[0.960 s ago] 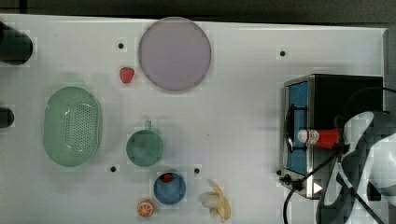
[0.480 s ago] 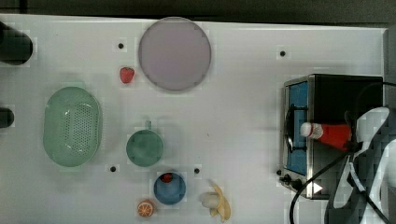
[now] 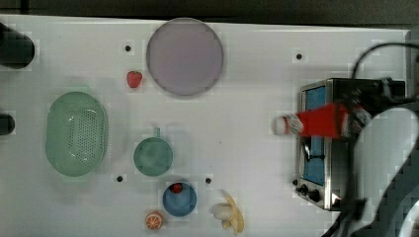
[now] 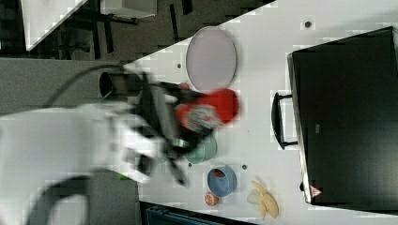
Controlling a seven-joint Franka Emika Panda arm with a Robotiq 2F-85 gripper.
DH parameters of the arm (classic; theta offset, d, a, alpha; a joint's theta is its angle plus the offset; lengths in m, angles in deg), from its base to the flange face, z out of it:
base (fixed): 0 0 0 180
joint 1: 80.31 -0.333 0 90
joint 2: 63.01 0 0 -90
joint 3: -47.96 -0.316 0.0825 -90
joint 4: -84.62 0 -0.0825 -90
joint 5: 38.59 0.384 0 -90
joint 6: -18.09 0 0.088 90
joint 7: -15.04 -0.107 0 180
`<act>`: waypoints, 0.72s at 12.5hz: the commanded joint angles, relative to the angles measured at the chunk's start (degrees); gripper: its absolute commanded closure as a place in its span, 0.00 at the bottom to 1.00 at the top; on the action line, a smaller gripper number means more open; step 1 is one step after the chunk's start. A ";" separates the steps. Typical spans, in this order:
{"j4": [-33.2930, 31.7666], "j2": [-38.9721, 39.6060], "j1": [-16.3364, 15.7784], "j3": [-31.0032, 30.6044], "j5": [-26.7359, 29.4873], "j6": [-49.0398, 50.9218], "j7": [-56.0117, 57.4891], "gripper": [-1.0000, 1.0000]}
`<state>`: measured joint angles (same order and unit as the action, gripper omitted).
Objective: Pick Ketchup from oven and place it on table.
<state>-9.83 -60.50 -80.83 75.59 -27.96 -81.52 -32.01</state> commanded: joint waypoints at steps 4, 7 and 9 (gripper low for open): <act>-7.96 6.47 -6.24 -13.82 -9.10 -6.61 1.31 0.37; -21.21 7.01 -6.52 -15.25 -11.59 -20.67 1.28 0.37; -27.76 8.44 -6.59 -15.37 -11.58 -29.51 1.28 0.37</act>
<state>-36.47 -48.90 -90.38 58.76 -39.02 -106.69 -31.83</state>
